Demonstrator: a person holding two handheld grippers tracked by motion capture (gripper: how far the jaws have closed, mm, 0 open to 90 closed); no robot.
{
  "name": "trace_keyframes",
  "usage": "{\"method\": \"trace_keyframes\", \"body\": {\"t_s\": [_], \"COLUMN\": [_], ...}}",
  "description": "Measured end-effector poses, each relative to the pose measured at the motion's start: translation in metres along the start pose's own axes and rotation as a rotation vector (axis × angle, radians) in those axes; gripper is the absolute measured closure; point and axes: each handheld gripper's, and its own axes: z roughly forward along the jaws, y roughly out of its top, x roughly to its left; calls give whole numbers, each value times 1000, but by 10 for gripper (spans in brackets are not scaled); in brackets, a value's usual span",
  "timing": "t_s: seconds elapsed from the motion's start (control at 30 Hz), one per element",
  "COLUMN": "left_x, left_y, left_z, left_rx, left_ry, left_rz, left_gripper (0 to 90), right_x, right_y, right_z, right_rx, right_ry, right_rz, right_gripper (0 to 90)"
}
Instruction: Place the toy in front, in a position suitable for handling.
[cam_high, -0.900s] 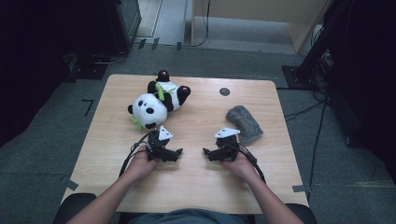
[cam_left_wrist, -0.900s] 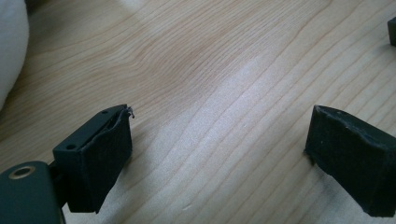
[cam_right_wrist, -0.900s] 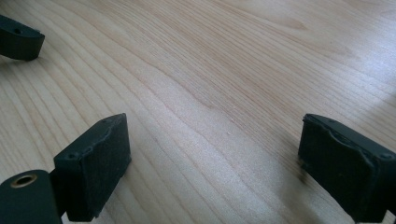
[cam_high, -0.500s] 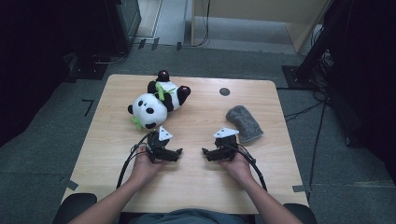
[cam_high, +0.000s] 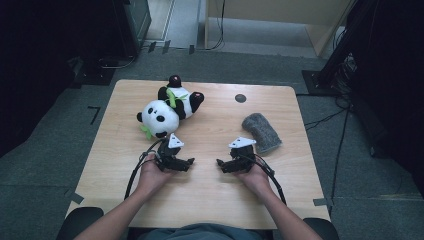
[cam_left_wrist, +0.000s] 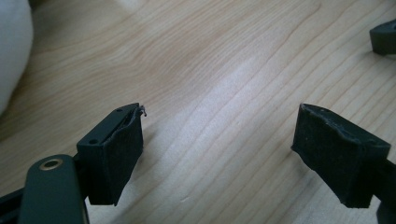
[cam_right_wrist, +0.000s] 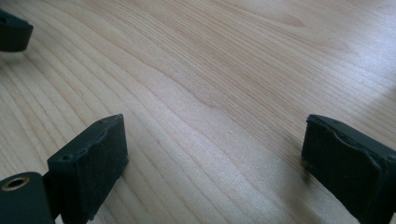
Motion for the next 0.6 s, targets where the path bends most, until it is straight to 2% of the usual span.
{"method": "trace_keyframes", "body": {"t_s": [0.1, 0.27, 0.33, 0.43, 0.47, 0.6], "left_x": [5, 17, 21, 23, 24, 27], "left_y": [4, 12, 17, 21, 26, 32], "left_z": [-6, -17, -19, -23, -27, -34], "left_rx": [-23, -46, -29, -23, -34, -43], "left_ry": [-3, -24, -33, -27, -9, -21], "left_rz": [-27, -74, -84, -66, -47, -47], "left_gripper": [248, 249, 256, 259, 259, 260], "right_x": [0, 0, 0, 0, 0, 0], "right_y": [0, 0, 0, 0, 0, 0], "right_z": [0, 0, 0, 0, 0, 0], "right_rx": [-2, -1, -1, 0, 0, -1], "right_ry": [0, 0, 0, 0, 0, 1], "right_rz": [-4, -2, -1, -1, -2, -2], "right_gripper": [69, 70, 70, 70, 70, 70]}}
